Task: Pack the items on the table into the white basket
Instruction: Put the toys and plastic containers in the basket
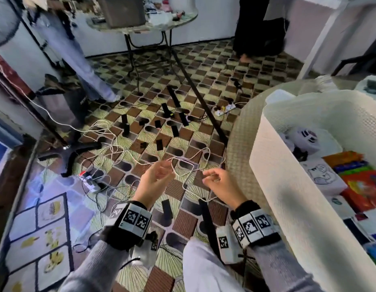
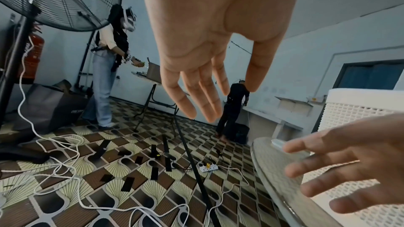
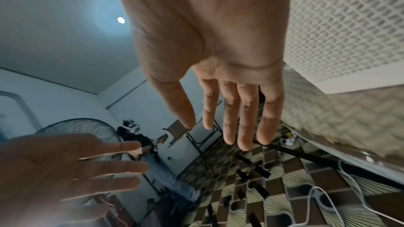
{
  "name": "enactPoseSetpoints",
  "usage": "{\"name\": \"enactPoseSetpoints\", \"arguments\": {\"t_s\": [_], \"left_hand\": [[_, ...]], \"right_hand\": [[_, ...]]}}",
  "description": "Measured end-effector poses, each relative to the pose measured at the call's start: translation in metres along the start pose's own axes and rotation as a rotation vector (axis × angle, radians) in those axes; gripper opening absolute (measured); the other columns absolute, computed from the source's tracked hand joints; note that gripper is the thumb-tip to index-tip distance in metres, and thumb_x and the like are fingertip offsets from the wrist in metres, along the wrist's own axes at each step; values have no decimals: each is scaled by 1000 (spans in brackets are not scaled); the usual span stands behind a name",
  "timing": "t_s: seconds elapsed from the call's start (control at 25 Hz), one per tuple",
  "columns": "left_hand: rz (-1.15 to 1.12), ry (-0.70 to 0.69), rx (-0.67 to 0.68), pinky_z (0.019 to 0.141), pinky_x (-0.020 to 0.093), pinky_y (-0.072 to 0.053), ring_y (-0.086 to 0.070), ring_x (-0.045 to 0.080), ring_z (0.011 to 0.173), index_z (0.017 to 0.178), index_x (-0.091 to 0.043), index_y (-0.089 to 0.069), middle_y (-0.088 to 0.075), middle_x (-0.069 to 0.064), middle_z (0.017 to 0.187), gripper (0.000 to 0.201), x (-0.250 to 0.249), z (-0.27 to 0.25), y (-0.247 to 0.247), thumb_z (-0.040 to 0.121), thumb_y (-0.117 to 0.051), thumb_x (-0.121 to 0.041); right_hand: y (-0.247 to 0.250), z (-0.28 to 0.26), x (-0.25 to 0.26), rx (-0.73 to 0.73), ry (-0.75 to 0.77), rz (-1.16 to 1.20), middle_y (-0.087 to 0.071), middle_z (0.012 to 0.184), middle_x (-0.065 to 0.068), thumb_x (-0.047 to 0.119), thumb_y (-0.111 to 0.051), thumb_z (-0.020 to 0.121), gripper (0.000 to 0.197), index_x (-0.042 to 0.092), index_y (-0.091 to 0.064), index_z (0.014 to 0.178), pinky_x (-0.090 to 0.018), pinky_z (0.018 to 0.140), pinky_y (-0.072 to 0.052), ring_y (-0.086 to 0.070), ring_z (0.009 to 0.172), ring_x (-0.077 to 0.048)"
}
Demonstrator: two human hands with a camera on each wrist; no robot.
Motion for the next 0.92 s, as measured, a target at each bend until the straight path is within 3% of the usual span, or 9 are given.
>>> {"name": "enactPoseSetpoints", "arguments": {"t_s": [0.12,0.24,0.4,0.52,0.64,0.76,0.84,0.92], "left_hand": [[49,16,64,79,26,-52,-63,12,90,114,-21,-55,-65,0,99,26,13,36,-3,88,-61,-17],[116,22,120,67,17,-47,-61,6,79,121,-21,-53,-64,-4,96,31,13,86,-11,90,-59,-22],[154,31,235,74,21,-48,-62,10,91,119,-18,-53,-64,-5,103,31,-4,154,-27,90,-59,-26],[149,23,312,74,23,-49,-62,11,88,123,-17,-52,-64,-4,96,33,-20,208,-40,90,-59,-19],[206,-6,392,60,12,-43,-61,7,82,123,-19,-51,-63,-2,97,34,-31,252,-53,90,-59,-19],[211,-23,446,49,9,-41,-55,5,69,122,-17,-52,-62,0,95,32,-39,295,-63,91,-59,-17],[208,-9,487,53,14,-48,-61,13,76,122,-17,-53,-62,2,101,32,-44,317,-70,90,-60,-18],[229,-35,532,68,25,-55,-64,22,88,123,-18,-53,-64,2,103,35,-48,335,-79,90,-61,-20]], "right_hand": [[-6,24,-25,-39,-100,53,-64,97,-3,18,-64,88,24,12,-62,110,-15,70,-43,-58,87,-9],[-3,58,-37,-68,-154,60,-61,107,-2,20,-64,88,29,14,-59,116,-10,69,-41,-58,99,-12],[15,112,-37,-150,-200,107,-60,110,-2,18,-62,90,29,14,-58,118,-6,57,-39,-56,88,-5],[32,155,-35,-228,-236,147,-62,112,-1,18,-63,89,29,17,-59,118,-9,64,-39,-58,91,-6],[46,185,-36,-275,-257,188,-61,118,-4,14,-63,88,32,15,-58,120,-11,76,-44,-59,104,-14],[66,205,-39,-344,-294,213,-60,117,-7,11,-60,89,33,11,-57,122,-13,74,-45,-59,98,-14],[74,211,-44,-382,-315,211,-61,114,-6,11,-60,89,33,10,-57,122,-11,72,-44,-58,97,-11],[77,217,-50,-412,-352,243,-61,114,-5,11,-61,88,33,10,-58,122,-14,76,-45,-59,98,-11]]}}
Point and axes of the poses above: each hand's wrist, its own z-axis towards the middle knuckle, its own y-axis out of the back of the hand, x = y × z, the point moved 6 cm from there along z, towards the middle knuckle
